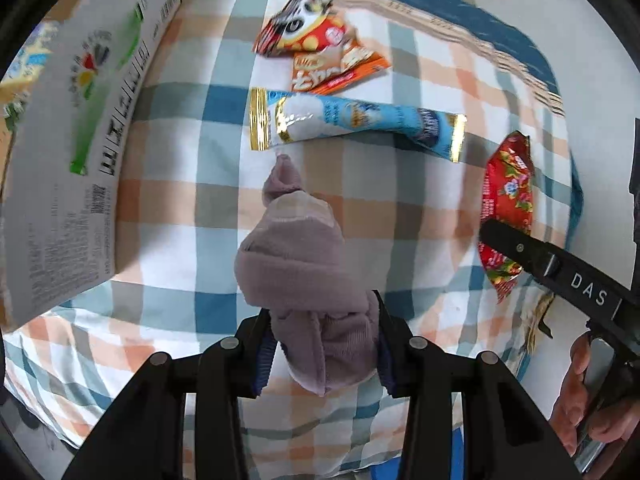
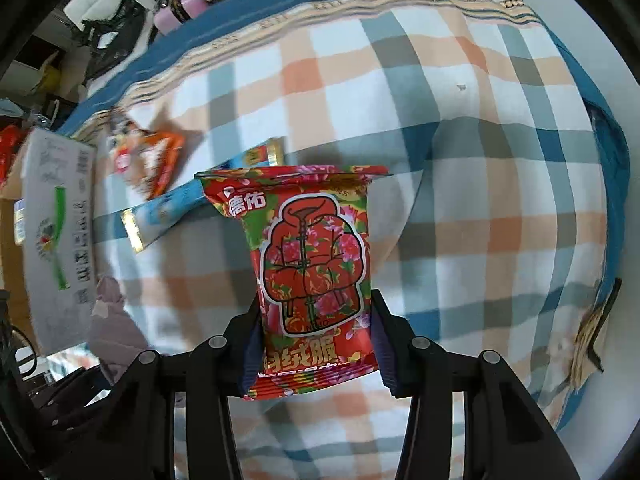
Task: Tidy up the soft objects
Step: 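Carry the sock and red bag into the box and release both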
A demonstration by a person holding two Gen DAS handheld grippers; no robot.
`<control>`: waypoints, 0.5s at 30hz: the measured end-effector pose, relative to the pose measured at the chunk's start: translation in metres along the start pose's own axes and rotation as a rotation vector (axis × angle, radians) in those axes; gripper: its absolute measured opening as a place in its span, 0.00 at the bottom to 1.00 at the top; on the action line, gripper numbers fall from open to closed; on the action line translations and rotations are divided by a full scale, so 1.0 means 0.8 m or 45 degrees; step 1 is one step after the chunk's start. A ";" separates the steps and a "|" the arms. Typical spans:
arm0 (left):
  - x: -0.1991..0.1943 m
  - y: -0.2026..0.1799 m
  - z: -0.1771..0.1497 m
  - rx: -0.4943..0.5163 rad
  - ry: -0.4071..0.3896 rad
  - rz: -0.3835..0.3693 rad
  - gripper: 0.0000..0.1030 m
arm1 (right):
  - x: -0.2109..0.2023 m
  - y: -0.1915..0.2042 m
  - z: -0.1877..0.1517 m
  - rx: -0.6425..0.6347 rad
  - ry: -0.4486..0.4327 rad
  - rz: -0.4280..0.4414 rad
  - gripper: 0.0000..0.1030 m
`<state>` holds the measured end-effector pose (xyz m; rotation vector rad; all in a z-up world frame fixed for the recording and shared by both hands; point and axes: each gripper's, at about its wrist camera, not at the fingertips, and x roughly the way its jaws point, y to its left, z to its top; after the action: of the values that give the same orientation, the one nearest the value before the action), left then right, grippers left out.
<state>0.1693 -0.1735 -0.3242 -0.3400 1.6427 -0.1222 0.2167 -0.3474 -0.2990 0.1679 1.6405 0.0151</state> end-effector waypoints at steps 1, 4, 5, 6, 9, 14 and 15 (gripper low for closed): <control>-0.008 -0.001 -0.004 0.013 -0.015 -0.009 0.37 | -0.007 0.002 -0.008 0.001 -0.009 0.010 0.48; -0.039 0.000 -0.015 0.053 -0.062 -0.035 0.37 | -0.036 0.018 -0.028 -0.010 -0.049 0.050 0.47; -0.050 0.001 -0.019 0.068 -0.080 -0.042 0.37 | -0.046 0.028 -0.034 -0.018 -0.065 0.066 0.47; -0.066 0.003 -0.024 0.088 -0.102 -0.055 0.37 | -0.057 0.039 -0.041 -0.027 -0.082 0.082 0.47; -0.111 0.021 -0.030 0.141 -0.173 -0.059 0.37 | -0.094 0.052 -0.053 -0.055 -0.126 0.124 0.47; -0.191 0.081 -0.028 0.157 -0.300 -0.028 0.37 | -0.145 0.118 -0.071 -0.117 -0.200 0.198 0.47; -0.201 0.091 -0.027 0.152 -0.322 -0.017 0.37 | -0.152 0.136 -0.074 -0.137 -0.207 0.210 0.47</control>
<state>0.1477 -0.0603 -0.1884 -0.2634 1.3772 -0.1792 0.1767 -0.2491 -0.1618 0.2159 1.4567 0.2102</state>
